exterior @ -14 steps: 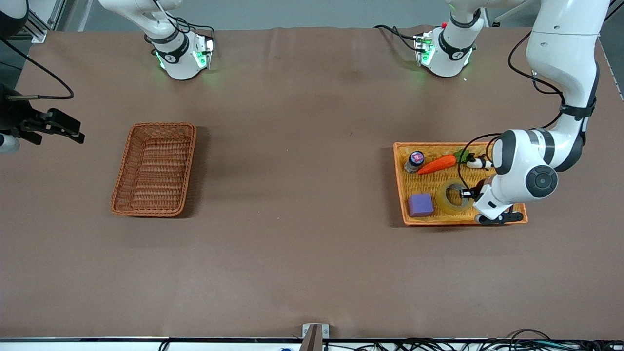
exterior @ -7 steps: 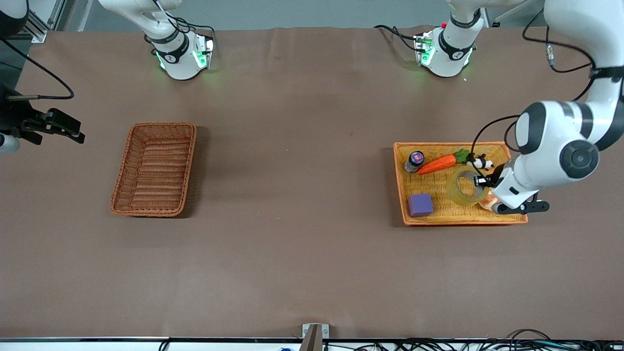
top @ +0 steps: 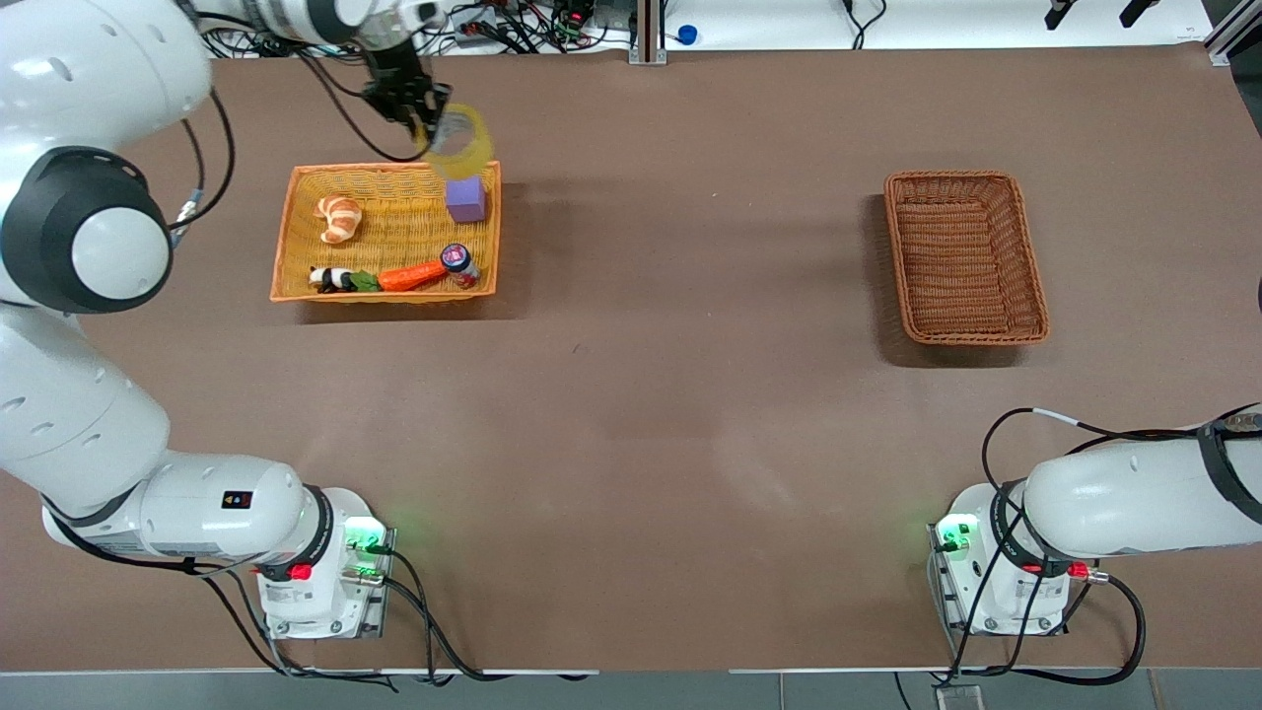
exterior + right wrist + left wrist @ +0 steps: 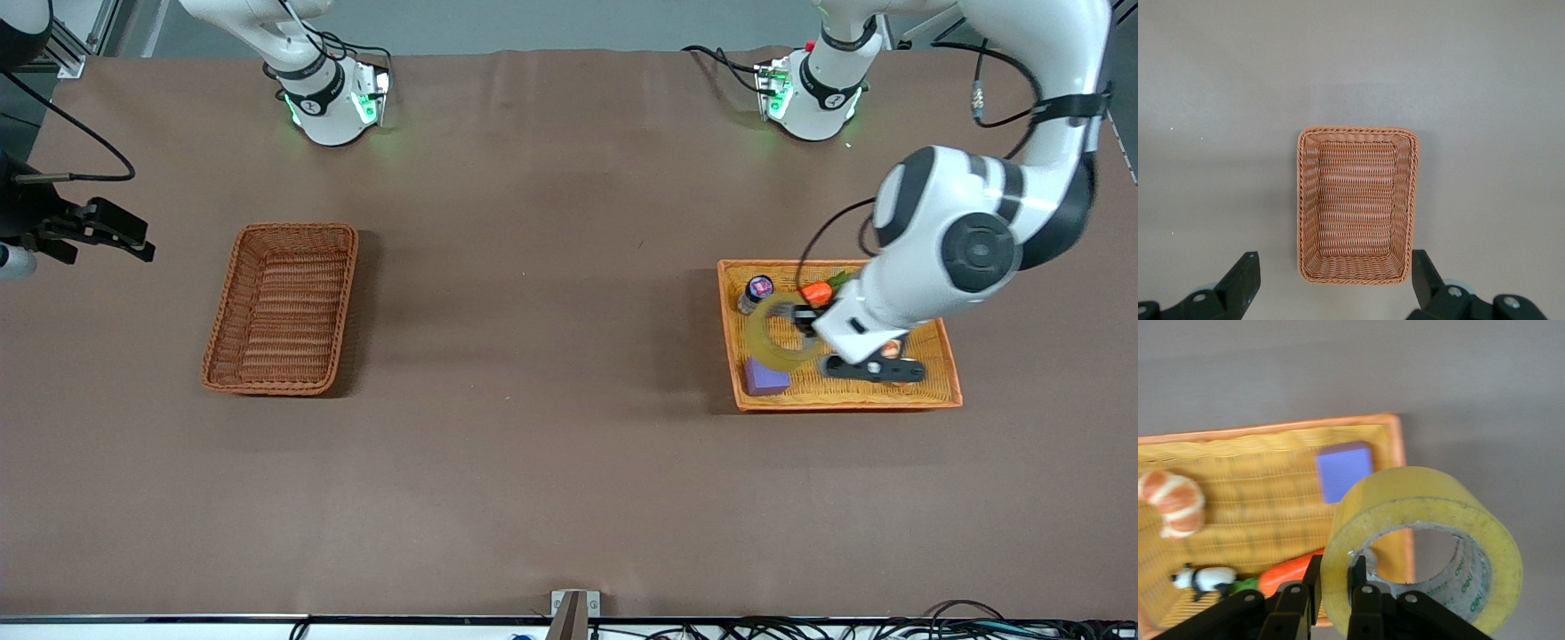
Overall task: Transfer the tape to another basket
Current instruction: 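Carry the tape with the left gripper while the right gripper reaches over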
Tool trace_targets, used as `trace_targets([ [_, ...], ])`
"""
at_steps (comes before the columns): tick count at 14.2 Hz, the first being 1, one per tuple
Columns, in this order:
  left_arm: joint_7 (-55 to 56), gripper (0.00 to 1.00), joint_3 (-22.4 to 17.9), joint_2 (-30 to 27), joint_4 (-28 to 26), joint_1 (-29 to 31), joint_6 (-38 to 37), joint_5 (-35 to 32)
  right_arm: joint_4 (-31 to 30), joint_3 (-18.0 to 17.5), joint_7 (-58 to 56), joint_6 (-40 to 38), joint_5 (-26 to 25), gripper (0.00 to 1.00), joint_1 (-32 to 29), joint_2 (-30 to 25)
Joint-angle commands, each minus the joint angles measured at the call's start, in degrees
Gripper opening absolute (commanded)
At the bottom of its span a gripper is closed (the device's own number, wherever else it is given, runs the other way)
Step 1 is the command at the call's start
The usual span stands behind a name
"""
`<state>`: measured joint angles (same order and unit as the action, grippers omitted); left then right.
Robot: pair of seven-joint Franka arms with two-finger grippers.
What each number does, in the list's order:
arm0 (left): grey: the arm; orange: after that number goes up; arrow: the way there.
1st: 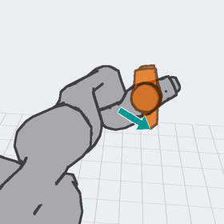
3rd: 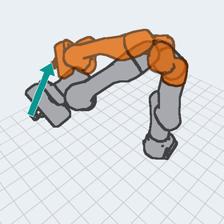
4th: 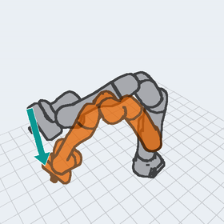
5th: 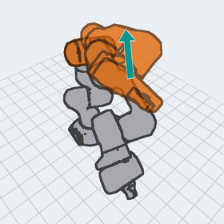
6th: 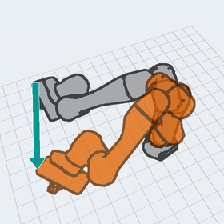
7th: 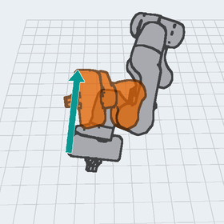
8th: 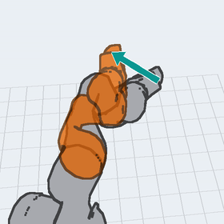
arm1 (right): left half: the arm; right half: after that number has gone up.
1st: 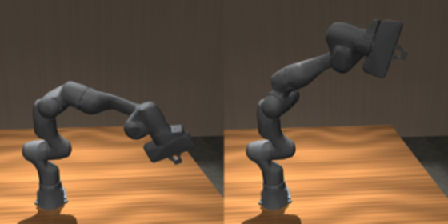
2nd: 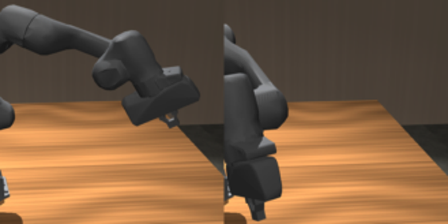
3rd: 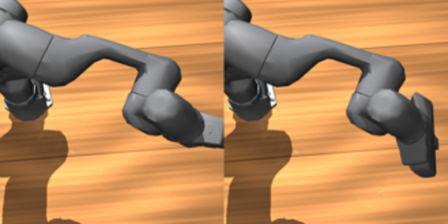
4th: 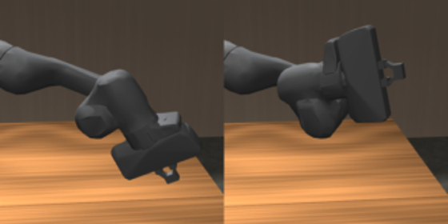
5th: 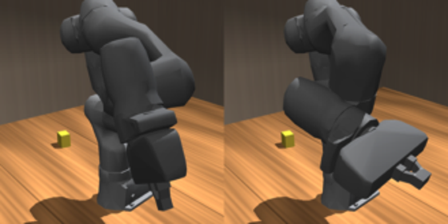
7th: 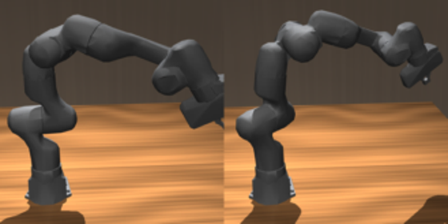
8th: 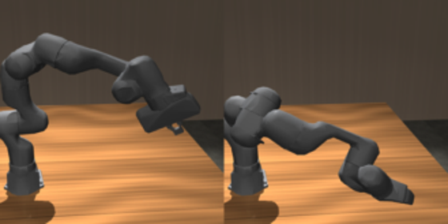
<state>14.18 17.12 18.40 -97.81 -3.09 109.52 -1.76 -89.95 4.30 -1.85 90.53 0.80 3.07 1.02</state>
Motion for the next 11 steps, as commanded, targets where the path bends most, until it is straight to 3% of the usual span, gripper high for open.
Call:
trace_targets([
  [1,3.99,0.01,4.66,4.97,6.13,-0.77,-1.6,-0.61,-0.92,-0.43,-0.7,0.26,0.35,1.0,-0.61,-0.67],
  [4,11.63,0.01,8.79,9.63,11.14,-4.1,-1.51,-0.61,-0.93,-0.43,-0.61,0.26,0.35,1.0,-0.7,-0.67],
  [7,18.14,0.01,15.81,15.68,17.02,-4.82,-0.11,-0.7,-0.93,-0.43,-0.61,0.26,0.35,1.0,-0.7,-0.58],
  [11,21.05,0.01,14.7,21.23,20.72,-13.49,4.81,-2.8,-1.01,-0.43,-0.61,0.35,0.35,1.0,-0.7,-0.58],
])
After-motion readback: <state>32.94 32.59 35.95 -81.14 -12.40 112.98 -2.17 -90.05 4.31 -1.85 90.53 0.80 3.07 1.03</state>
